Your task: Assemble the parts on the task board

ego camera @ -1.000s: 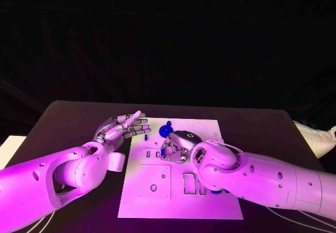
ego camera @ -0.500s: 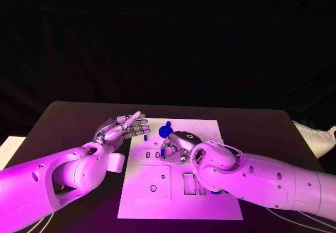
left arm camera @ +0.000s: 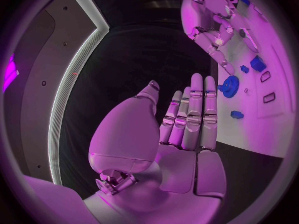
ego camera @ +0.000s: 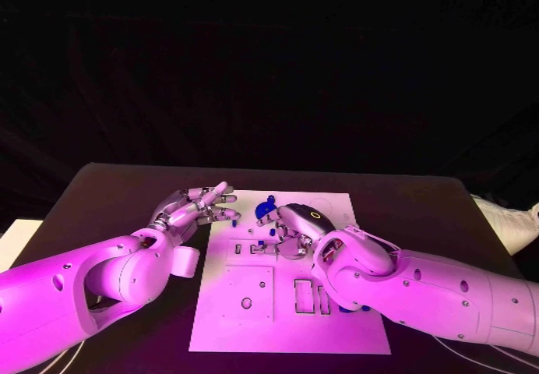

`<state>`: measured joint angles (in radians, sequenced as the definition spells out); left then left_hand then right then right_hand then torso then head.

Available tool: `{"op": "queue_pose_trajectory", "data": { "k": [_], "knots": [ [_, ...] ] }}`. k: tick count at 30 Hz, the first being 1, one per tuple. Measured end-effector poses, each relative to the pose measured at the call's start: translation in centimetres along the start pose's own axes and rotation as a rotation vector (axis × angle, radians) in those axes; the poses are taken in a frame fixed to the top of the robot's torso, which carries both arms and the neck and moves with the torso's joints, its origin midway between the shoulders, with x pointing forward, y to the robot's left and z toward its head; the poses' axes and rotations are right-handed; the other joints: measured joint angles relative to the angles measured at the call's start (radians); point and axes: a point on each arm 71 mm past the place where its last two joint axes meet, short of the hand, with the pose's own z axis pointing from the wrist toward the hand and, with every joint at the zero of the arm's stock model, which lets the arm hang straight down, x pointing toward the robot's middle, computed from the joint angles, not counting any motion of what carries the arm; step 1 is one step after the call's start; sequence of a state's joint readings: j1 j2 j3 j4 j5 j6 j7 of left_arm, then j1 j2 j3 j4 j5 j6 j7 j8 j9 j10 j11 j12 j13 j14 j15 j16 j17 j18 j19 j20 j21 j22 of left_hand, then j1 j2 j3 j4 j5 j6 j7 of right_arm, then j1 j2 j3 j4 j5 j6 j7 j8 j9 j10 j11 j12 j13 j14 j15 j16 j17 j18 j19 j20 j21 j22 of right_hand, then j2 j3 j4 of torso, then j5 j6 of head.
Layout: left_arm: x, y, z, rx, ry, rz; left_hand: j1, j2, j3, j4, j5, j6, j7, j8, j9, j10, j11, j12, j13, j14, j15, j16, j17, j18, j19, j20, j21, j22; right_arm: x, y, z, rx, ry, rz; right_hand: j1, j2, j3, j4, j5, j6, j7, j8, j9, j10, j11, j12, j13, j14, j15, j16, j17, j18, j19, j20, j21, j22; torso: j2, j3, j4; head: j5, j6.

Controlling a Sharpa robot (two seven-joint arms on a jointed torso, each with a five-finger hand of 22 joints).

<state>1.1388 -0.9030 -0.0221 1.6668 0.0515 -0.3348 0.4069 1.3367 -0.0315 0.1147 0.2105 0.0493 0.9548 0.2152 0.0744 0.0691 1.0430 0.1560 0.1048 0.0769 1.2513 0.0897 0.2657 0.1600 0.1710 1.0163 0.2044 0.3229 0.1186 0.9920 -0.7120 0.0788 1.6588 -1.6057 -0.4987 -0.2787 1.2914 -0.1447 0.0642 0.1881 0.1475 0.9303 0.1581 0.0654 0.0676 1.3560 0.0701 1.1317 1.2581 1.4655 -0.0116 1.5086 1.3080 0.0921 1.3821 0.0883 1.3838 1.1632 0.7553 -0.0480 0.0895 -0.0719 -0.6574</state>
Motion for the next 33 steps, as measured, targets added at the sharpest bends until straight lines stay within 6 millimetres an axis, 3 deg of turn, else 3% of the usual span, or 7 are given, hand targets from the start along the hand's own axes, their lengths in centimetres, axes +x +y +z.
{"op": "queue_pose_trajectory", "data": {
  "k": [4,8,11,15,21,27,33],
  "knots": [
    [-0.5,0.2,0.1,-0.04,0.022,0.059,-0.005,0.005,-0.005,-0.001,0.0,0.069,-0.048,0.026,0.009,0.163,-0.064,0.069,0.039,0.203,-0.073,0.256,0.196,0.0,0.189,-0.077,0.134,0.064,-1.9,-0.4,-0.8,-0.079,-0.042,0.059,0.036,0.019,-0.013,0.013,-0.001,-0.008,0.005,0.0,0.0,-0.011,0.002,-0.011,-0.01,0.001,0.001,-0.012,0.0,0.0,-0.005,0.005,-0.009,-0.016,-0.003,0.0011,-0.0005,0.003,0.001],
    [-0.9,0.1,0.5,-0.107,0.064,0.155,-0.014,-0.003,-0.022,0.003,0.002,0.116,-0.087,0.045,0.023,0.296,-0.117,0.195,0.137,0.215,-0.113,0.91,0.891,0.0,0.294,-0.132,0.296,0.173,-4.2,-1.4,-1.8,-0.121,-0.066,0.131,0.053,0.036,-0.017,0.009,-0.001,-0.006,0.003,0.0,0.003,-0.028,-0.001,-0.039,-0.03,0.001,0.001,-0.019,0.0,0.0,-0.009,0.009,-0.017,-0.032,-0.009,0.0052,-0.0021,0.009,-0.001],
    [-1.1,-0.6,1.2,-0.167,0.106,0.249,-0.036,0.005,-0.035,0.013,0.006,0.139,-0.1,0.071,0.04,0.312,-0.131,0.322,0.246,0.216,-0.125,1.129,1.117,-0.017,0.344,-0.146,0.515,0.41,-5.9,-2.6,-2.4,-0.116,-0.082,0.187,0.058,0.041,-0.017,0.009,-0.001,-0.001,-0.002,0.0,0.004,-0.031,-0.001,-0.051,-0.04,0.001,0.001,-0.019,0.0,0.0,-0.009,0.009,-0.017,-0.035,-0.013,0.0078,-0.0048,0.013,-0.003],
    [-0.6,-1.4,2.5,-0.276,0.179,0.447,-0.082,0.002,-0.078,0.056,0.004,0.157,-0.121,0.142,0.09,0.263,-0.15,0.656,0.565,0.216,-0.144,1.263,1.148,-0.039,0.358,-0.152,0.755,0.689,-8.3,-4.9,-3.3,-0.067,-0.114,0.258,0.064,0.047,-0.02,0.007,0.006,-0.001,-0.002,0.0,0.004,-0.036,-0.003,-0.052,-0.045,0.001,0.001,-0.025,0.0,0.0,-0.009,0.009,-0.021,-0.036,-0.021,0.0122,-0.0106,0.014,-0.008],
    [0.6,-1.7,4.1,-0.434,0.236,0.765,-0.16,0.023,-0.175,0.077,0.004,0.144,-0.149,0.28,0.208,0.265,-0.166,0.978,0.895,0.216,-0.156,1.302,1.148,-0.07,0.379,-0.163,0.948,0.936,-10.5,-7.5,-3.9,0.008,-0.16,0.344,0.074,0.056,-0.02,0.001,0.015,0.002,-0.005,0.0,0.004,-0.036,-0.003,-0.052,-0.048,0.001,0.001,-0.025,0.0,0.0,-0.009,0.009,-0.021,-0.037,-0.033,0.0188,-0.0178,0.023,-0.011],
    [1.4,-1.8,5.8,-0.543,0.231,1.015,-0.182,0.044,-0.239,0.08,0.004,0.115,-0.167,0.365,0.3,0.285,-0.175,1.06,0.988,0.213,-0.16,1.302,1.148,-0.086,0.397,-0.174,1.023,1.044,-11.1,-8.8,-4.2,0.052,-0.182,0.4,0.074,0.056,-0.02,0.001,0.019,0.002,-0.005,0.0,0.004,-0.036,-0.003,-0.056,-0.051,0.001,0.001,-0.025,0.0,0.0,-0.013,0.005,-0.021,-0.041,-0.04,0.0245,-0.0215,0.03,-0.018],
    [2.2,-1.6,7.3,-0.604,0.22,1.17,-0.186,0.049,-0.271,0.08,0.004,0.092,-0.168,0.398,0.345,0.287,-0.177,1.075,1.009,0.216,-0.165,1.302,1.148,-0.086,0.397,-0.174,1.043,1.076,-11.1,-9.2,-4.1,0.073,-0.186,0.435,0.074,0.057,-0.02,0.001,0.023,0.002,-0.005,0.0,0.004,-0.036,-0.003,-0.061,-0.054,0.001,0.001,-0.029,0.0,0.0,-0.013,0.005,-0.025,-0.048,-0.044,0.0283,-0.0221,0.034,-0.026]
  ]
}}
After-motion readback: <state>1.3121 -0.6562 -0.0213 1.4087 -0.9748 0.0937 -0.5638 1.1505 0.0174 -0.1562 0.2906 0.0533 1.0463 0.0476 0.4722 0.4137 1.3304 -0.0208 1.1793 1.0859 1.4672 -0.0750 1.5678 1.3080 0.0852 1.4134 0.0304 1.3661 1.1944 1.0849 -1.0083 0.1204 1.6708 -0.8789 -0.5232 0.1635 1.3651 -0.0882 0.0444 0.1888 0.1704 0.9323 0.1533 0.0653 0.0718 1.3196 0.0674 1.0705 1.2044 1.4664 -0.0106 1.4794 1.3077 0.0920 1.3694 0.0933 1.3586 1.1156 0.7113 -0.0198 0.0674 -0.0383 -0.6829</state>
